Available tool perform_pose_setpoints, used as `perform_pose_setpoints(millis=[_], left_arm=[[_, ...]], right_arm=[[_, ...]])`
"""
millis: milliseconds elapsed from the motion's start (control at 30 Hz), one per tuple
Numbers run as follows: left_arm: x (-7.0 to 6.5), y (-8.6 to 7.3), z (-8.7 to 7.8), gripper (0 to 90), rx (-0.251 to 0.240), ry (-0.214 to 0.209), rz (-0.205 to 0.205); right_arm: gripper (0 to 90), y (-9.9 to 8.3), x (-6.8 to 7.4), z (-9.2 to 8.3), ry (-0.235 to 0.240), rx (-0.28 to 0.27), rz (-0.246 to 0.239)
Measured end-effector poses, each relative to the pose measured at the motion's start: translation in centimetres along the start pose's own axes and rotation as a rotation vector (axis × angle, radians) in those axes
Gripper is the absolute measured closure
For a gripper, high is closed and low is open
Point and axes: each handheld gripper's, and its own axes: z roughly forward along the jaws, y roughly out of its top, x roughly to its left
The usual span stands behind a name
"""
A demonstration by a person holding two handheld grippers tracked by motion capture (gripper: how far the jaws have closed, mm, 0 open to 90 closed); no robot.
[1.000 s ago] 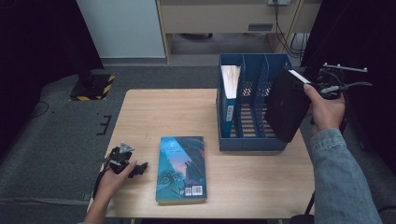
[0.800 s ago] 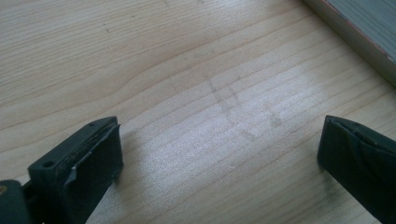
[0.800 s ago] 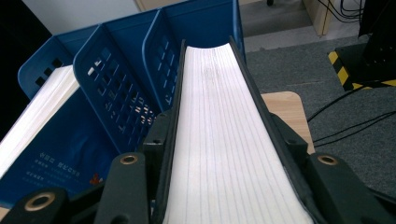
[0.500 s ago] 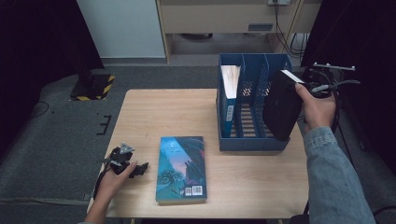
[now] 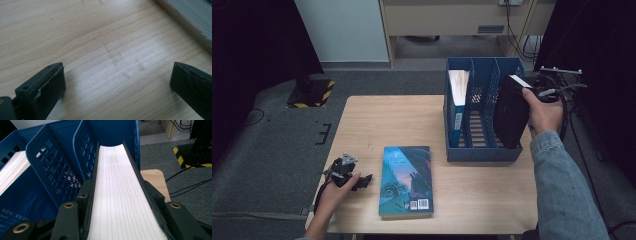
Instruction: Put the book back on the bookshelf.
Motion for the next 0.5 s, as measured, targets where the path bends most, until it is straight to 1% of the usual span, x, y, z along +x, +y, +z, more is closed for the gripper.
perform_pose_setpoints(millis=[67, 133, 200, 300, 333, 433, 500], left_arm=[[-0.11, -0.01, -0.02, 0.0, 0.002, 0.004, -0.004], [-0.23, 0.12, 0.05, 0.0, 0.006, -0.007, 0.013], [-0.33, 0.14, 0.04, 0.0, 0.010, -0.002, 0.007], [-0.58, 0.30, 0.17, 0.0, 0.010, -0.013, 0.018], [-0.66, 0.30, 0.15, 0.0, 0.012, -0.008, 0.014], [-0.85, 0.41, 0.18, 0.0, 0.019, -0.020, 0.032], [-0.96, 0.35, 0.15, 0.0, 0.017, -0.018, 0.025]], right_arm=[[52.0, 0.01, 0.06, 0.04, 0.002, -0.005, 0.003], [52.0, 0.00, 0.05, 0.24, -0.002, -0.001, 0.000], [52.0, -0.09, 0.03, 0.35, 0.001, -0.010, 0.003], [52.0, -0.07, 0.07, 0.49, -0.004, -0.007, -0.005], [52.0, -0.11, 0.09, 0.50, -0.004, -0.012, -0.005], [52.0, -0.15, 0.30, 0.62, -0.008, -0.011, -0.010], [52.0, -0.26, 0.43, 0.77, -0.012, -0.020, -0.018]])
